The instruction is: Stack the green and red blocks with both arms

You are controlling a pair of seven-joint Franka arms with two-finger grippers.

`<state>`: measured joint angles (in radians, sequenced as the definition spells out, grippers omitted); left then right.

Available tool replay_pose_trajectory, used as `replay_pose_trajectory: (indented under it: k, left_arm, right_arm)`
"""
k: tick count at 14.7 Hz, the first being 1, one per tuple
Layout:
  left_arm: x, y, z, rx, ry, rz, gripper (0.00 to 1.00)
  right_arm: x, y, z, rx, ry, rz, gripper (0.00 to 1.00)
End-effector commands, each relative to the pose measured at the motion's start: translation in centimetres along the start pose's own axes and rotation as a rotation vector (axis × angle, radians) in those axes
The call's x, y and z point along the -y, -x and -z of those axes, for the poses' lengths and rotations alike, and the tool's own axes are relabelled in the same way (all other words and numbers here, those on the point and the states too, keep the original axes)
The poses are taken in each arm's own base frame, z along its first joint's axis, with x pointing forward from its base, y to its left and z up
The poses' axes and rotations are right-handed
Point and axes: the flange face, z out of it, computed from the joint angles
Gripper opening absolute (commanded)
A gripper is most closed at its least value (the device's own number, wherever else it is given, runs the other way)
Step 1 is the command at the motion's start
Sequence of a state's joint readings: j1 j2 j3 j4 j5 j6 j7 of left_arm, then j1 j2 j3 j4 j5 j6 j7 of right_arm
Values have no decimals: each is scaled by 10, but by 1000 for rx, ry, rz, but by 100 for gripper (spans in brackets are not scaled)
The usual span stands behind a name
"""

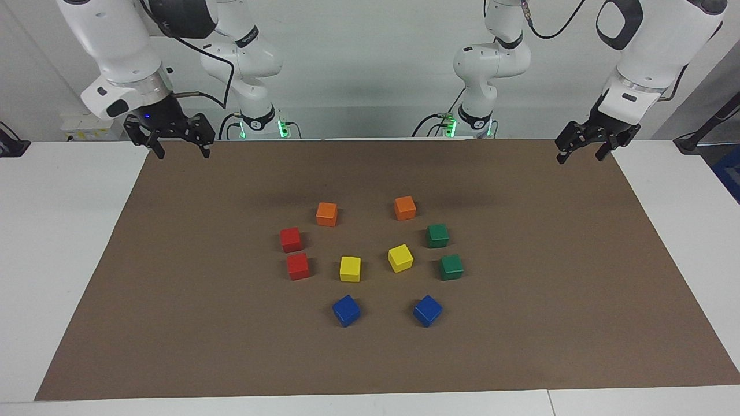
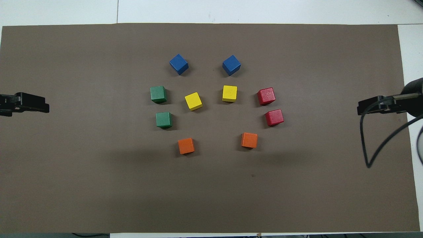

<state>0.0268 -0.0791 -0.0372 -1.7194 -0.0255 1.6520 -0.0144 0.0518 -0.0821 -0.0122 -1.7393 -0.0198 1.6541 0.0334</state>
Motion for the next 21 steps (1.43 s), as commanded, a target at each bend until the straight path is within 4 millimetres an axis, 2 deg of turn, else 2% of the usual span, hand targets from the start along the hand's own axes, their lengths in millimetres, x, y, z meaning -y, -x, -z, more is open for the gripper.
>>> replay_pose_trajectory:
  k: [1,3,4,5,6,8,9,11,14,17,18,21]
  left_arm:
    - [-39,10,-13,-21,-12,-87,100]
    - [-68,8,-32,-23,-3,-128,100]
    - [-82,8,-44,-23,3,-144,100]
    - [-89,7,-54,-30,19,-144,100]
    - [-101,1,-77,-11,41,-151,100]
    - [-143,-9,-119,15,42,-170,100]
    - [-158,-11,-135,17,43,-164,100]
    - [-177,-16,-162,24,73,-158,100]
    - [-211,-16,-205,8,82,-137,100]
    - [-219,-8,-242,-5,81,-146,100]
    - [-225,-6,-252,9,77,-154,100]
    - [-242,-3,-277,19,73,-173,100]
  right_arm:
    - [43,-2,-38,-43,-11,2,100]
    - [53,-7,-70,-56,-15,22,100]
    - [66,-10,-86,-47,-14,43,100]
    - [72,-13,-98,-45,-14,49,100]
    - [76,-19,-112,-45,-15,54,100]
    - [89,-23,-138,-56,-17,74,100]
    - [100,-21,-152,-70,-20,92,100]
    - [105,-22,-176,-91,-24,100,100]
    - [118,-25,-196,-94,-25,122,100]
    - [122,-27,-209,-87,-24,130,100]
    - [129,-24,-213,-92,-25,142,100]
    - [135,-23,-223,-99,-28,148,100]
